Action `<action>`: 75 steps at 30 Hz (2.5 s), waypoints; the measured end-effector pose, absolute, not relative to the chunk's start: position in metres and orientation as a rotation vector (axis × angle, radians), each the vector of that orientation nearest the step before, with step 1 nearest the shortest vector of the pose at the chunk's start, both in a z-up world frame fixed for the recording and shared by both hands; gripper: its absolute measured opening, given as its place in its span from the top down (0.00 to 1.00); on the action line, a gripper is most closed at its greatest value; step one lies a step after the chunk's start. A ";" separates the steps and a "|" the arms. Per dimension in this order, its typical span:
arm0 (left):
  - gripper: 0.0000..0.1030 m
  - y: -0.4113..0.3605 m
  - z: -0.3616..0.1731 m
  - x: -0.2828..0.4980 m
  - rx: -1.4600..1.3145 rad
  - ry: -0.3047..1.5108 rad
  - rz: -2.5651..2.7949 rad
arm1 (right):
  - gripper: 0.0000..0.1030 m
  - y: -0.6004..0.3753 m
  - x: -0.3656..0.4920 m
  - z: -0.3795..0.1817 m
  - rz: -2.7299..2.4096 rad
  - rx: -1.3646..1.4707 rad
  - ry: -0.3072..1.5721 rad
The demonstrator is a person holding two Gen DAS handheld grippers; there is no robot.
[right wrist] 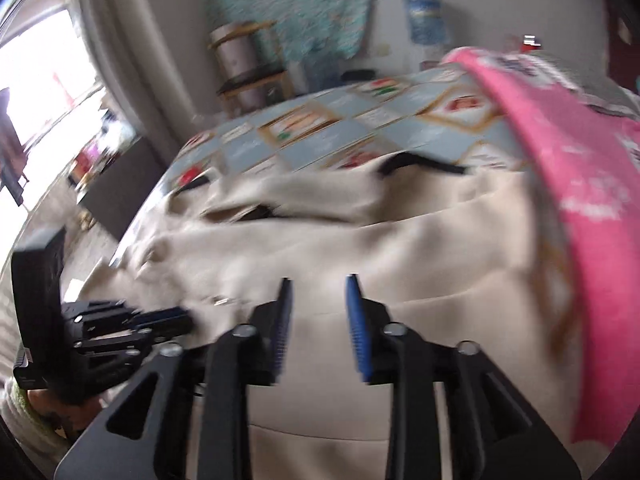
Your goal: Fold large clothes
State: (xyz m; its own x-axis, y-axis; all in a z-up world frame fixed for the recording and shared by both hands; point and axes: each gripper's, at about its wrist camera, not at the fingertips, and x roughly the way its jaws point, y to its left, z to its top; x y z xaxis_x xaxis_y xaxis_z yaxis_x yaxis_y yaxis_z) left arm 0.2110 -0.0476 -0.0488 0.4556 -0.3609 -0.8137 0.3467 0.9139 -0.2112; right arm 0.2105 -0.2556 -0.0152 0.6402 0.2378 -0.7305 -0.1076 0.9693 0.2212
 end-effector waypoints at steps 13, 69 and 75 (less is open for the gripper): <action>0.93 -0.048 -0.046 0.212 -0.004 1.013 -0.401 | 0.66 -0.321 0.250 -0.044 0.162 0.005 1.010; 0.97 -0.021 -0.054 0.352 -0.212 1.065 -0.374 | 0.87 -0.168 0.360 -0.066 0.454 0.133 1.157; 0.98 -0.023 -0.055 0.357 -0.182 1.056 -0.373 | 0.88 -0.161 0.358 -0.066 0.439 0.061 1.157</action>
